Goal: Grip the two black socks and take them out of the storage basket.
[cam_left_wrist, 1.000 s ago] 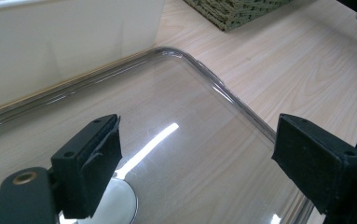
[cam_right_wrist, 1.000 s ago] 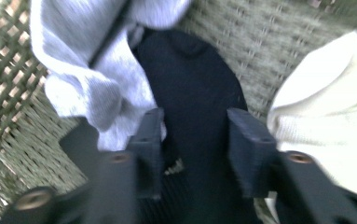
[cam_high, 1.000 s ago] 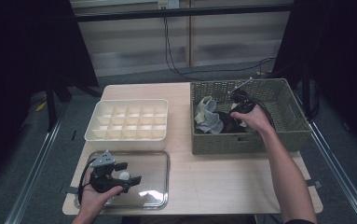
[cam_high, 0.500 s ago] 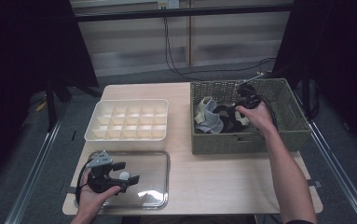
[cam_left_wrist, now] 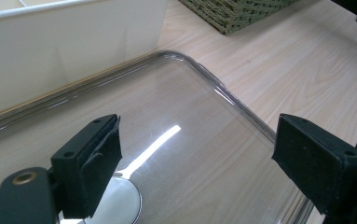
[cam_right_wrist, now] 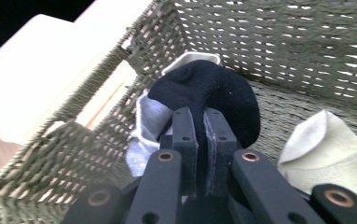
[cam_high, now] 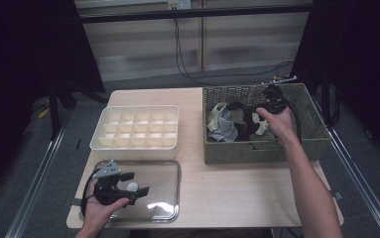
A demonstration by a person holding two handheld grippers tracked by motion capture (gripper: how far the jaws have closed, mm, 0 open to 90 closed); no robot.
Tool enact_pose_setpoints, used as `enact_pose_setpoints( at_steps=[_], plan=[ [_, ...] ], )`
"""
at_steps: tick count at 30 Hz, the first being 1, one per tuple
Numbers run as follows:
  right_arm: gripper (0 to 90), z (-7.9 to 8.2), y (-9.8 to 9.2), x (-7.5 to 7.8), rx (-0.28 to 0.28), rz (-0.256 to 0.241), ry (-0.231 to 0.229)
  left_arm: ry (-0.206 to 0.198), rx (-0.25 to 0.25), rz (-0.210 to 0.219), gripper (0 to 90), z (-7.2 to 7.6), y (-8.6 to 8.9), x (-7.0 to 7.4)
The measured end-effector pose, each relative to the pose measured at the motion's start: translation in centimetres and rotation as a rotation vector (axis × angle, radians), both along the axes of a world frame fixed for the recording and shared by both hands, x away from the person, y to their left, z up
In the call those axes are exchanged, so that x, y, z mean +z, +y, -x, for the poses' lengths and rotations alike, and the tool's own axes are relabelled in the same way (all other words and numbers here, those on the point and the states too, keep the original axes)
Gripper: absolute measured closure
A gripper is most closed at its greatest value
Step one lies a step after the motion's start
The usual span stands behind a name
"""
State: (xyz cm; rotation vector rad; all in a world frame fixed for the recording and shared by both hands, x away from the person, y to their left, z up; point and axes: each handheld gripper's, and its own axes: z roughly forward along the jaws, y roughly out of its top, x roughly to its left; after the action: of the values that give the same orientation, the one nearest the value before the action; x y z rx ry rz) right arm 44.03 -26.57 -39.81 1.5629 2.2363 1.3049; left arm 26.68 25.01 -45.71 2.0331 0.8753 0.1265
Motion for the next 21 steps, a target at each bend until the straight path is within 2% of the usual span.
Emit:
enact_pose_setpoints(
  at_steps=[3,9,18,21],
  plan=[
    [84.9,0.3,-0.1,0.1,0.002,-0.037,-0.014,0.001,0.0,0.001,14.5,-0.1,0.0,0.0],
    [84.9,0.9,0.0,0.8,0.01,-0.072,-0.044,-0.003,0.006,0.005,14.4,-0.2,-0.1,0.0],
    [84.9,1.6,0.1,1.9,0.016,-0.094,-0.08,-0.032,-0.042,-0.003,14.1,-0.3,-1.1,0.2],
    [84.9,1.7,-0.1,2.1,0.017,-0.108,-0.09,-0.025,-0.044,-0.001,14.0,-0.4,-1.4,0.2]
  ],
)
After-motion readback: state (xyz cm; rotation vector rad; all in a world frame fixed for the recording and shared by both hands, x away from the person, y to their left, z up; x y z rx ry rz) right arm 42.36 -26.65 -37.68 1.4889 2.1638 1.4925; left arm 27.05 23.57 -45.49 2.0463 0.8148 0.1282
